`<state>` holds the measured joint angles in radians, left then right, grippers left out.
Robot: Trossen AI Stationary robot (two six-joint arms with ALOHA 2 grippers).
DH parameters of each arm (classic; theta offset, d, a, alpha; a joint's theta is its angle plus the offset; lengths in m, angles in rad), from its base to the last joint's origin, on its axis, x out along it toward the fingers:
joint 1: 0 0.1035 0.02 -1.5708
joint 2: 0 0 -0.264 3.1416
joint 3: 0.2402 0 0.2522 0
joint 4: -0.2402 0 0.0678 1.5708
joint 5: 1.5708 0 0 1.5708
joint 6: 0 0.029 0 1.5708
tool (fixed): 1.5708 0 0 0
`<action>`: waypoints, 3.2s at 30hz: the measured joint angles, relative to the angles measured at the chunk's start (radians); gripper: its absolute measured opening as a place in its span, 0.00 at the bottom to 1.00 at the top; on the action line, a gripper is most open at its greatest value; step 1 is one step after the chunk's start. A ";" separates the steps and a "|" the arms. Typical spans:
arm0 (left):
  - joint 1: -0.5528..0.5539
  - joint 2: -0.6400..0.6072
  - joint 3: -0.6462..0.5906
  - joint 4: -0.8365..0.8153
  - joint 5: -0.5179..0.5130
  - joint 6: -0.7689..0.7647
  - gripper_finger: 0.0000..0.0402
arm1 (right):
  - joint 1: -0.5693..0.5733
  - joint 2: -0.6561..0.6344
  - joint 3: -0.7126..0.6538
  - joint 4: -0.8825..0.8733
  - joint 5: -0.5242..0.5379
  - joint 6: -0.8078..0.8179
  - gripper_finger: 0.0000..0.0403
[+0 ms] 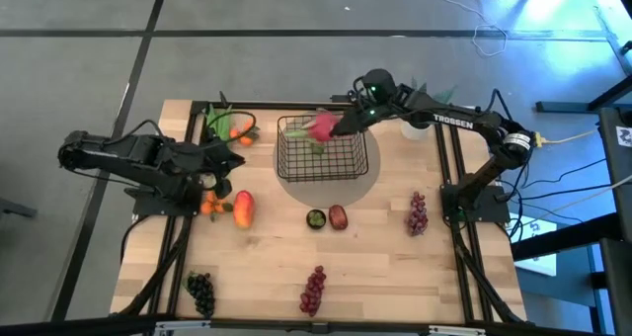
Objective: Build produce basket
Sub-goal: Put the dragon fruit into the wire basket, then put the mango into the wire basket
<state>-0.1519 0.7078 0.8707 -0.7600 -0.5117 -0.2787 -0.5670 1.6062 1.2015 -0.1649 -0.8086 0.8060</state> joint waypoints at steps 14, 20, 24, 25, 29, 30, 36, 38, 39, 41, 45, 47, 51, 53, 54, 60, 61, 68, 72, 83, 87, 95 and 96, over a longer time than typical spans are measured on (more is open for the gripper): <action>0.082 0.000 0.000 -0.006 0.000 0.002 0.07 | 0.063 0.083 0.000 0.245 0.234 0.083 0.00; 0.097 -0.001 0.000 -0.017 0.000 0.002 0.07 | 0.091 0.117 0.000 0.287 0.277 0.084 0.00; 0.103 -0.001 0.000 -0.017 0.000 0.002 0.07 | 0.109 0.121 0.000 0.286 0.325 0.092 0.00; 0.103 -0.001 0.000 -0.017 0.000 0.003 0.07 | 0.115 0.121 0.000 0.288 0.333 0.100 0.00; 0.102 -0.001 0.000 -0.017 0.000 0.026 0.07 | 0.144 0.121 0.000 0.287 0.341 0.104 0.00; 0.103 -0.001 0.000 -0.017 0.000 0.027 0.07 | 0.150 0.121 0.000 0.285 0.353 0.105 0.00; 0.102 -0.001 0.000 -0.017 0.000 0.027 0.07 | 0.185 0.139 0.000 0.281 0.416 0.106 0.00; 0.102 -0.001 0.000 -0.017 0.000 0.027 0.07 | 0.196 0.150 0.001 0.279 0.423 0.105 0.00; 0.102 -0.001 0.000 -0.016 0.000 0.027 0.07 | 0.201 0.156 0.001 0.279 0.423 0.105 0.00; 0.102 -0.001 0.000 -0.016 0.000 0.027 0.07 | 0.208 0.173 0.001 0.276 0.423 0.105 0.00; 0.102 -0.001 0.000 -0.014 0.000 0.027 0.07 | 0.213 0.209 0.001 0.282 0.426 0.104 0.00; 0.102 -0.001 0.000 -0.013 0.000 0.027 0.07 | 0.212 0.229 0.001 0.281 0.426 0.101 0.00; 0.102 -0.001 0.000 -0.013 0.000 0.027 0.07 | 0.212 0.260 0.001 0.289 0.426 0.080 0.00; 0.102 -0.001 0.000 -0.013 0.000 0.027 0.07 | 0.212 0.273 0.001 0.290 0.426 0.079 0.00; 0.102 -0.001 0.000 -0.013 0.001 0.027 0.07 | 0.212 0.279 0.001 0.289 0.426 0.077 0.00; 0.102 -0.001 0.000 -0.013 0.001 0.026 0.07 | 0.212 0.324 0.001 0.293 0.423 0.072 0.00; 0.102 -0.001 0.000 -0.013 0.001 0.026 0.07 | 0.212 0.333 0.001 0.295 0.423 0.072 0.00; 0.102 -0.001 0.000 -0.013 0.001 0.025 0.07 | 0.212 0.353 0.001 0.305 0.422 0.058 0.00; 0.102 -0.001 0.000 -0.013 0.001 0.024 0.07 | 0.210 0.353 0.001 0.304 0.411 0.050 0.01; 0.102 -0.001 0.000 -0.013 0.001 0.024 0.07 | 0.207 0.354 0.001 0.302 0.423 0.052 0.07; 0.102 -0.001 0.000 -0.013 0.001 0.024 0.07 | 0.207 0.354 0.001 0.301 0.423 0.052 0.13; 0.102 -0.001 0.000 -0.013 0.000 0.022 0.07 | 0.200 0.354 0.001 0.303 0.474 0.060 0.20; 0.102 -0.001 0.000 -0.013 0.000 0.020 0.07 | 0.197 0.354 0.001 0.303 0.480 0.063 0.20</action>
<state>-0.0498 0.7067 0.8707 -0.7731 -0.5114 -0.2588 -0.3701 1.9606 1.2022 0.1383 -0.3287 0.8691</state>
